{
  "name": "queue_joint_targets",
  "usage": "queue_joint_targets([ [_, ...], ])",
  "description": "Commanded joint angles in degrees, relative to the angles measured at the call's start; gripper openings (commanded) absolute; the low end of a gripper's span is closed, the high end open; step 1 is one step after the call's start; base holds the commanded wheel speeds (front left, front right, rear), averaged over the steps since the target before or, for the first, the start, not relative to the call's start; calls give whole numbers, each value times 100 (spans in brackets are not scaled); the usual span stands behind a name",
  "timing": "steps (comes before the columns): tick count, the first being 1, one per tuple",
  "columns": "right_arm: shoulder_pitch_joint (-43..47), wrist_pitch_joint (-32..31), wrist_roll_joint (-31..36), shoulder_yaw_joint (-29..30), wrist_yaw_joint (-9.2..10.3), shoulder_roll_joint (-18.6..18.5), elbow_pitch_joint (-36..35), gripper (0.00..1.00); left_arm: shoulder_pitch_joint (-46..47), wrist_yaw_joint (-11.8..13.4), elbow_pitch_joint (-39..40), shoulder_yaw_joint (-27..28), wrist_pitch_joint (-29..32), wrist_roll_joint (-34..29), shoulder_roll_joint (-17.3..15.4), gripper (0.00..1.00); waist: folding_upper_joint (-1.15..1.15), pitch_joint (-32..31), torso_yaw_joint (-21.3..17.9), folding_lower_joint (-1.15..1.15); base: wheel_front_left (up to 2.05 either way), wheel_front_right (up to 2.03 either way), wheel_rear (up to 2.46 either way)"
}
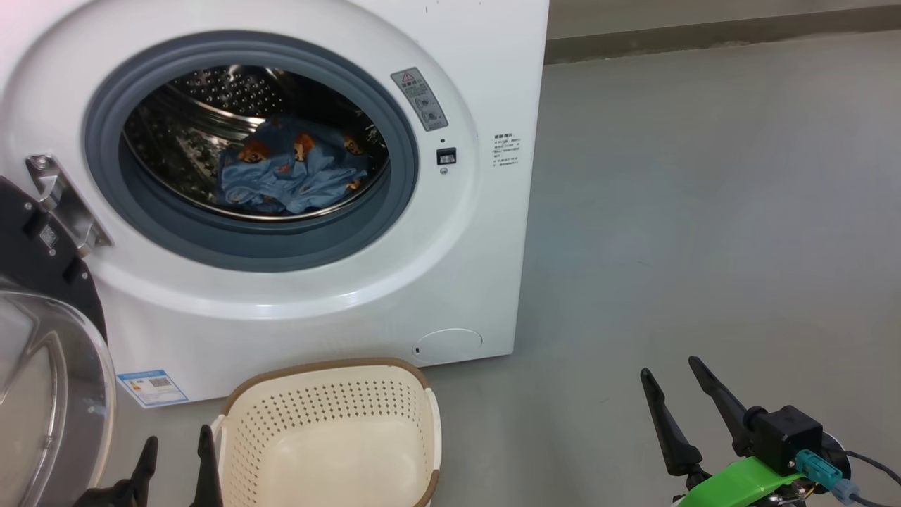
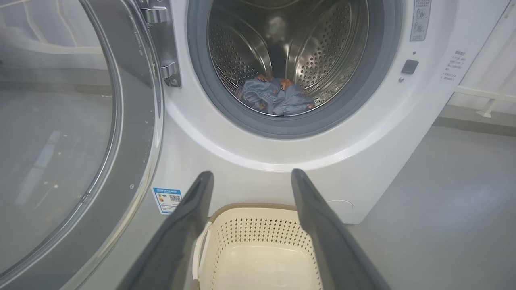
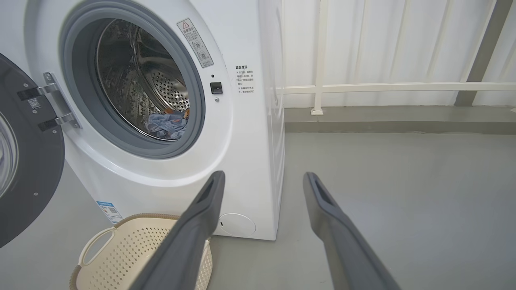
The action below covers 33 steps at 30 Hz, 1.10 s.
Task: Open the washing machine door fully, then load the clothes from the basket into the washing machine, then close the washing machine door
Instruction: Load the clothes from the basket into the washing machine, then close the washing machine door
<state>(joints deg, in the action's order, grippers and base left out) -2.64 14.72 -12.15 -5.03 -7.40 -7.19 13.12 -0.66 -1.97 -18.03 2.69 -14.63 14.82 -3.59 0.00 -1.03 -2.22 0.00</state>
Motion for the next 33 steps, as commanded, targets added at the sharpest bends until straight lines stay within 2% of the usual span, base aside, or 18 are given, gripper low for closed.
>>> queue_joint_targets([
  [1,-208,28,45,-153,-9,-44,-114,100,84,-13,144,176,-37,-76,-70,100,0,-15,17,0,0,0,0],
  [19,-236,28,16,-127,-9,-13,-146,100,14,-200,333,195,-37,-177,-159,100,0,-8,59,0,0,0,0],
  [33,-213,28,31,-119,-9,6,-177,100,-36,-300,421,111,-37,-162,-78,100,0,35,58,0,0,0,0],
])
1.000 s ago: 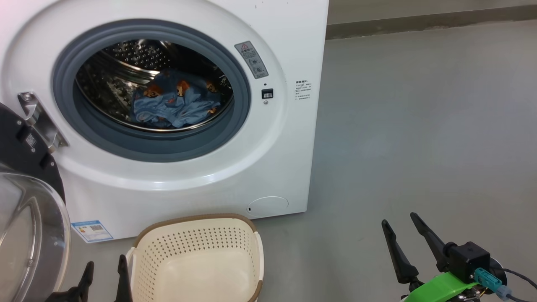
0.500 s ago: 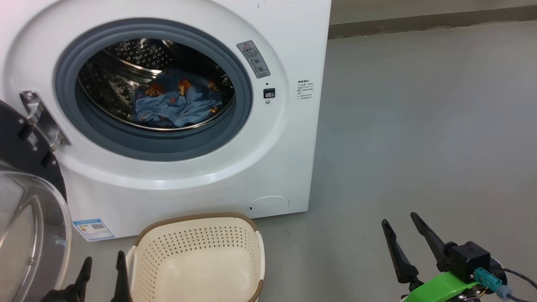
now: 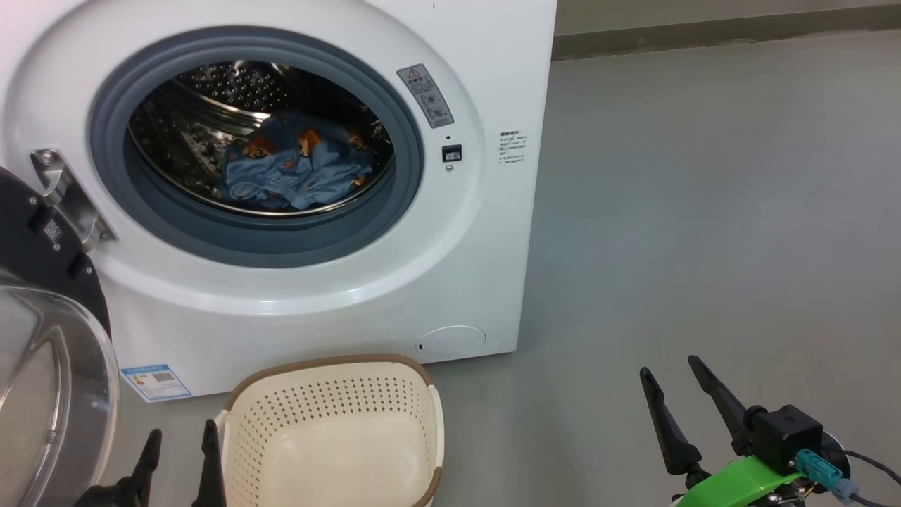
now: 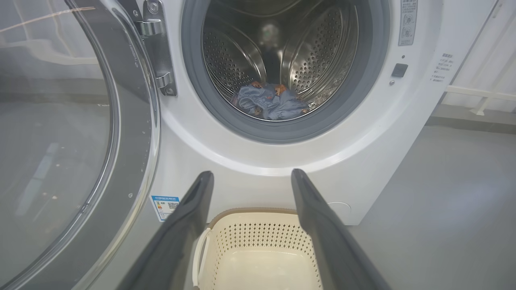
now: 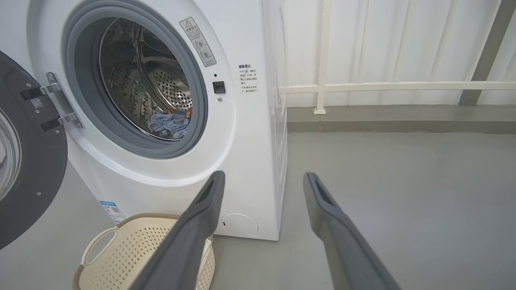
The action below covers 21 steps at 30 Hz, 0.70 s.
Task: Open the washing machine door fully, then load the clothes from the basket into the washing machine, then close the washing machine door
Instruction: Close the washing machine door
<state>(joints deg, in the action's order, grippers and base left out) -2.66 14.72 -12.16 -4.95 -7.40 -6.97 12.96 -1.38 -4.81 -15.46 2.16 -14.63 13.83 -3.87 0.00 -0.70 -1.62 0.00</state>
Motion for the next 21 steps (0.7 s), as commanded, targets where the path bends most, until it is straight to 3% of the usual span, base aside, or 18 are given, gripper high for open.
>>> queue_joint_targets([
  [1,-209,28,32,-128,-9,-15,-162,100,31,-22,166,164,-37,-66,-47,100,0,5,-3,0,0,0,0],
  [21,-219,28,36,-147,-9,-32,-150,100,48,-47,191,224,-37,-149,7,100,0,37,-16,0,0,0,0],
])
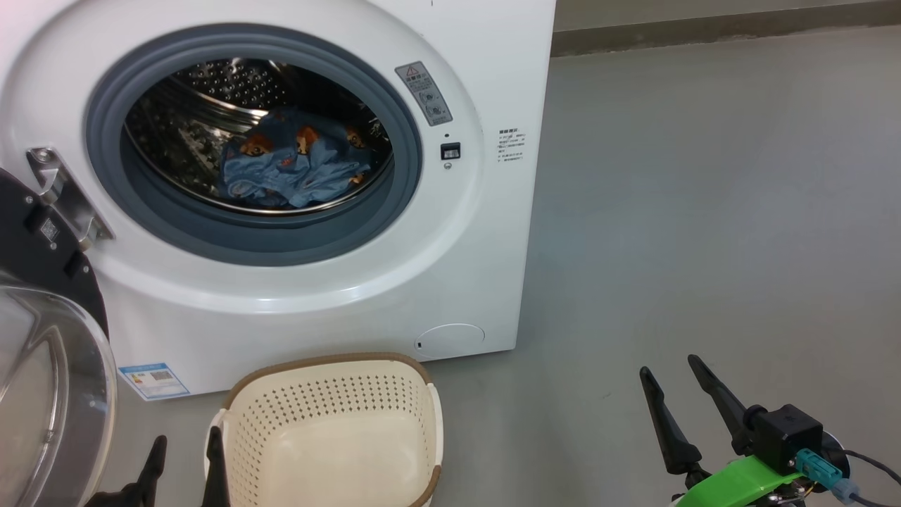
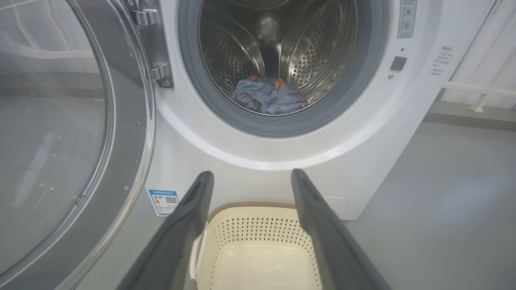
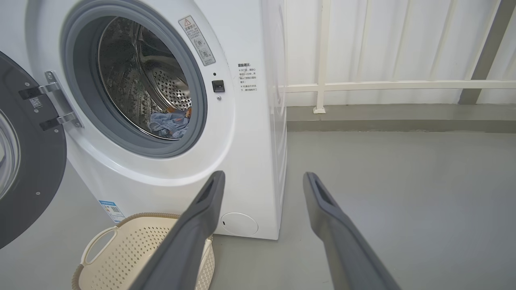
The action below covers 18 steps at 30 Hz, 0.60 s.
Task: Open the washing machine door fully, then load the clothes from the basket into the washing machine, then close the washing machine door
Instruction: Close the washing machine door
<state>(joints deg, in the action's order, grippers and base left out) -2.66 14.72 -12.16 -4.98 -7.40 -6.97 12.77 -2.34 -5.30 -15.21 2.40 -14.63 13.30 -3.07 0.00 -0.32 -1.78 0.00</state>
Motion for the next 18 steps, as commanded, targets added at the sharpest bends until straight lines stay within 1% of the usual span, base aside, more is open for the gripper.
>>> queue_joint_targets([
  [1,-222,28,33,-146,-9,-35,-129,100,147,3,165,204,-37,-99,-70,100,0,-2,-1,0,0,0,0],
  [7,-230,28,42,-150,-9,-27,-124,100,155,11,154,239,-37,-128,-56,100,0,-9,-10,0,-3,3,0],
  [10,-228,28,40,-145,-9,-29,-123,100,154,36,135,257,-37,-154,-50,100,0,-9,-18,0,-41,46,-4],
  [14,-225,28,38,-144,-9,-30,-124,100,157,31,110,264,-37,-161,-44,100,0,-8,-27,0,-83,100,-17],
  [18,-218,28,39,-136,-9,-29,-134,100,163,14,114,268,-37,-163,-39,100,0,-3,-28,0,-137,155,-18],
])
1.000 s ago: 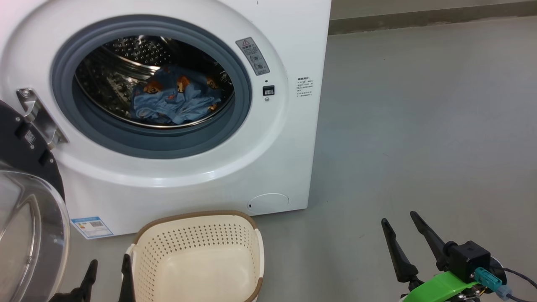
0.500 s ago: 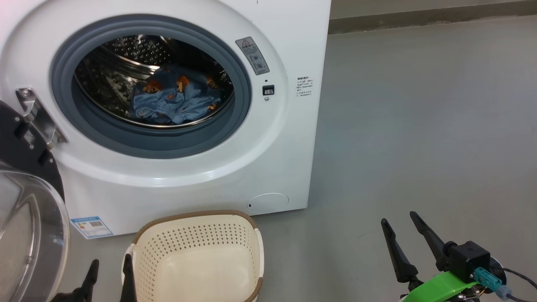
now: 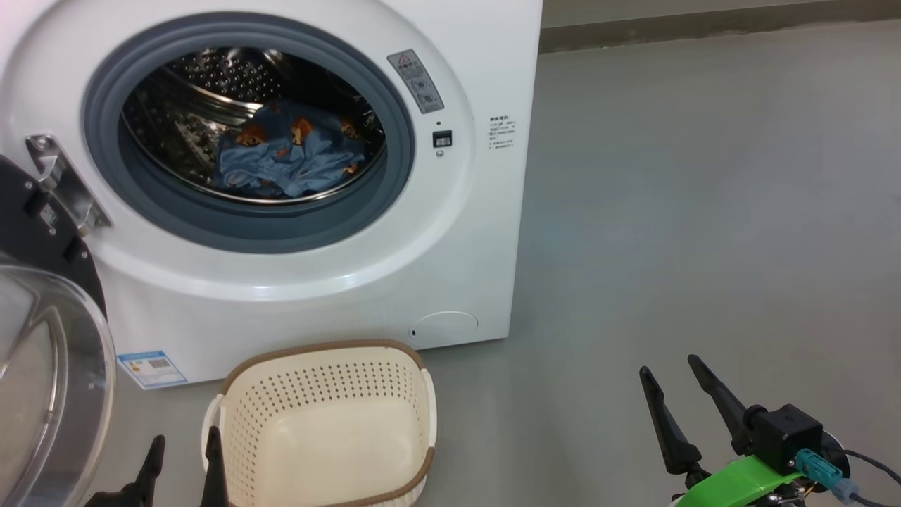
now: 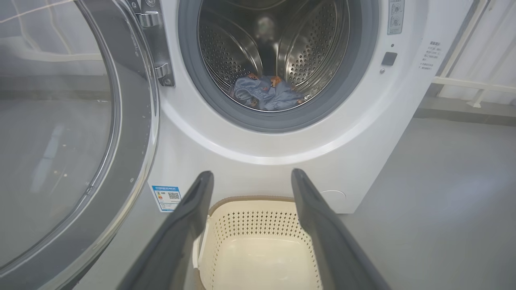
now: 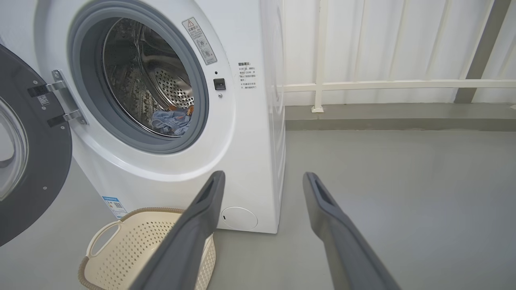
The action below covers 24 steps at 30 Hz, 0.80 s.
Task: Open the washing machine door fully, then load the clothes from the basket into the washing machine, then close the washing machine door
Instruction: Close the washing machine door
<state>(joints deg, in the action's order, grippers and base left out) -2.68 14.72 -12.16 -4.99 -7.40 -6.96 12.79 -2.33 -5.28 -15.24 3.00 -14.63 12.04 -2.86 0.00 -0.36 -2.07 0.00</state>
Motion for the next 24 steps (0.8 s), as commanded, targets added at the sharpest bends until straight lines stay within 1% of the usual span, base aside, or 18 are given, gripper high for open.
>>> queue_joint_targets([
  [1,-214,28,38,-133,-9,-30,-138,100,163,6,129,206,-37,-42,-60,100,0,3,2,0,-173,179,-6],
  [6,-212,28,32,-133,-9,-26,-139,100,157,-19,171,215,-37,-61,-56,100,0,15,7,0,-135,135,0],
  [10,-211,28,36,-136,-9,-18,-142,100,154,-34,172,222,-37,-76,-52,100,0,22,11,0,-74,74,0],
  [24,-219,28,68,-128,-9,4,-146,100,202,-64,111,247,-37,-104,-42,100,0,26,51,0,-6,6,0],
])
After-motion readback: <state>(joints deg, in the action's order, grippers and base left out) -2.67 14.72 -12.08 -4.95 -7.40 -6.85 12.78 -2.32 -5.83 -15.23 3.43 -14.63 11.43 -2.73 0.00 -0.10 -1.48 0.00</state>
